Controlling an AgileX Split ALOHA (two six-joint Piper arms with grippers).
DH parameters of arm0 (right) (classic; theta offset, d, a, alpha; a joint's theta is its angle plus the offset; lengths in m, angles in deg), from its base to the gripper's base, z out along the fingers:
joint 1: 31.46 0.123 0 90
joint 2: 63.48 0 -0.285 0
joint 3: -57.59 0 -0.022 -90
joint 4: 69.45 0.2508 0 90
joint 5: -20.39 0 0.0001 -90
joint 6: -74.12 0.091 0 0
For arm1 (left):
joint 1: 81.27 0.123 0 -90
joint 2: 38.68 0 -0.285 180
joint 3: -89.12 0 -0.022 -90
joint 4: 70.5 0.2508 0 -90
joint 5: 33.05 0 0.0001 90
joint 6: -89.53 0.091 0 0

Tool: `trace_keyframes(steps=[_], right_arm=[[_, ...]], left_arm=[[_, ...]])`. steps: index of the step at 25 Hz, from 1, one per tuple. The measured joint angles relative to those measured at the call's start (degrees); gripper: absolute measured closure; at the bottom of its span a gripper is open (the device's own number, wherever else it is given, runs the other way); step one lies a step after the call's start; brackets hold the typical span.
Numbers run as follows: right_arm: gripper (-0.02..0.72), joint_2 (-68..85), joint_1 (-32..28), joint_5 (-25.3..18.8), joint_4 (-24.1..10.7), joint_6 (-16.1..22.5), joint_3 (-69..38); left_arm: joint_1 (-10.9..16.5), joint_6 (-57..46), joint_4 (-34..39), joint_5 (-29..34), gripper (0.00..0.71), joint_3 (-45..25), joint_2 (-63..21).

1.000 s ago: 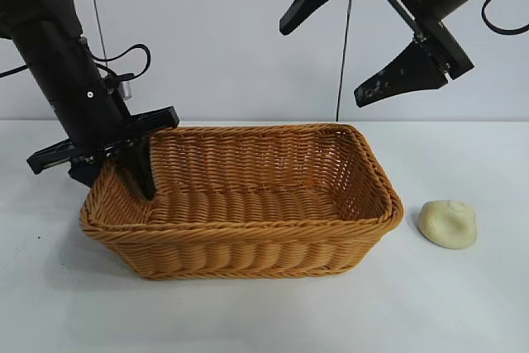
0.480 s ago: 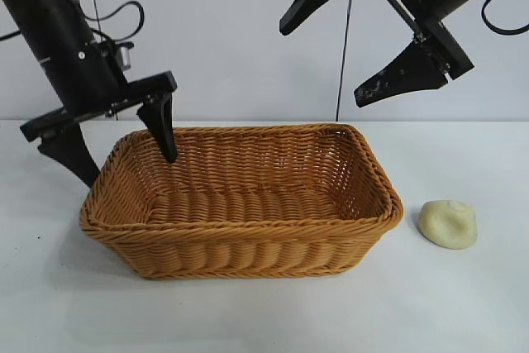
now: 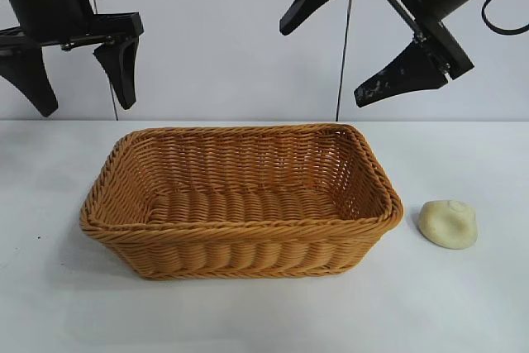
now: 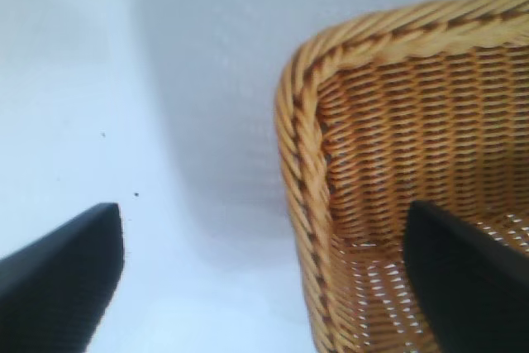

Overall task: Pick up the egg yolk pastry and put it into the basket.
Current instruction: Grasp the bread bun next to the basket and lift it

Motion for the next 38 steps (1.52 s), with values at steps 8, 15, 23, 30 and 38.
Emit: trace_keyframes(steps=[8,15,23,30,38], right_arm=[[0.01,0.0,0.0,-0.01,0.0,0.0,0.0],[0.01,0.0,0.0,-0.21,0.0,0.0,0.0],[0.01,0.0,0.0,-0.38,0.0,0.0,0.0],[0.01,0.0,0.0,-0.38,0.0,0.0,0.0],[0.01,0.0,0.0,-0.38,0.0,0.0,0.0]], left_arm=[[7.02,-0.13,3.36,0.02,0.035,0.0,0.0],[9.32,0.23,3.64,0.02,0.035,-3.88,-2.74],[9.32,0.52,3.59,0.02,0.035,-19.34,-16.36],[9.32,2.07,3.59,0.07,0.035,-33.64,-33.74],[9.32,2.23,3.59,0.28,0.035,-49.52,-55.49]])
